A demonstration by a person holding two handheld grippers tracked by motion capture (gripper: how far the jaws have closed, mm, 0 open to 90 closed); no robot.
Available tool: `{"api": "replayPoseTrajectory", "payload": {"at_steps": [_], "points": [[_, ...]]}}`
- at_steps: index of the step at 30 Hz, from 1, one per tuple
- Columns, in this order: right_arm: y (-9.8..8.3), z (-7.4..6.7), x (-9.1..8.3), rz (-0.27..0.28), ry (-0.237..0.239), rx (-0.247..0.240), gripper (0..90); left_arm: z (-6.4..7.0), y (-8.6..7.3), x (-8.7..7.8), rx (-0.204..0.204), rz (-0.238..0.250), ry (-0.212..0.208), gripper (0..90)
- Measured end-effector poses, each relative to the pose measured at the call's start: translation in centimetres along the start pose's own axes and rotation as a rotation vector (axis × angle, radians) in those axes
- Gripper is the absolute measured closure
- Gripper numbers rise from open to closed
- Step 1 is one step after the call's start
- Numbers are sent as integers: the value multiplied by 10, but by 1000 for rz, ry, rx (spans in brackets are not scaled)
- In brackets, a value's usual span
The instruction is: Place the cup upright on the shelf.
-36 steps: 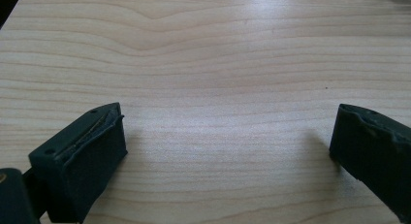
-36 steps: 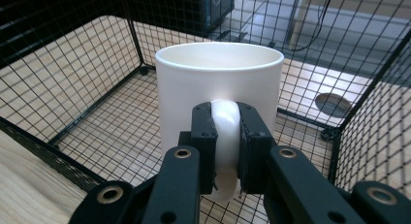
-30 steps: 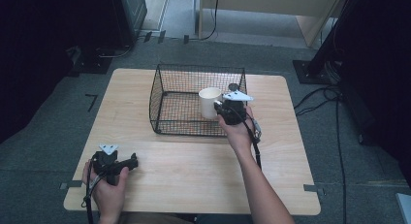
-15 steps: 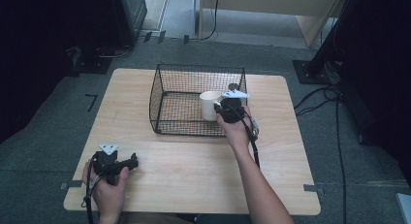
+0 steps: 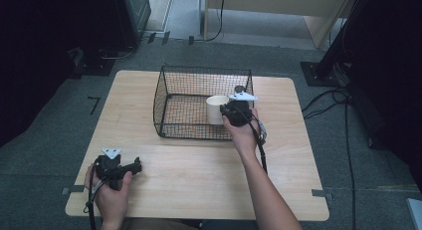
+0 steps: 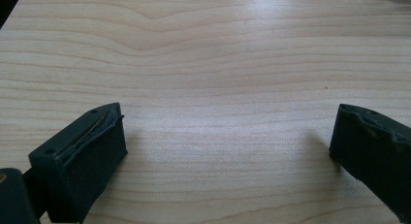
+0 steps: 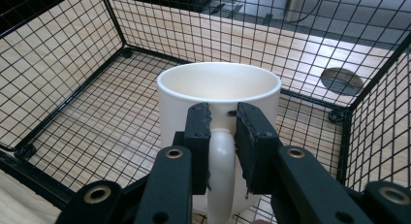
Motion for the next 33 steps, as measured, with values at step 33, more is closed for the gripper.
{"api": "replayPoseTrajectory", "payload": {"at_steps": [33], "points": [[-11,8,1,-10,-6,24,734,0,0,0,0,0,0,0]]}}
Point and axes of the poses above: each handheld gripper's, and its own axes: x roughly forward along the jaws, y roughly out of its top, z roughly to its right, the point moved 9 cm from there along x, roughly forward along the jaws, and after that the axes turned 9 degrees about -z, right-handed, at the moved point
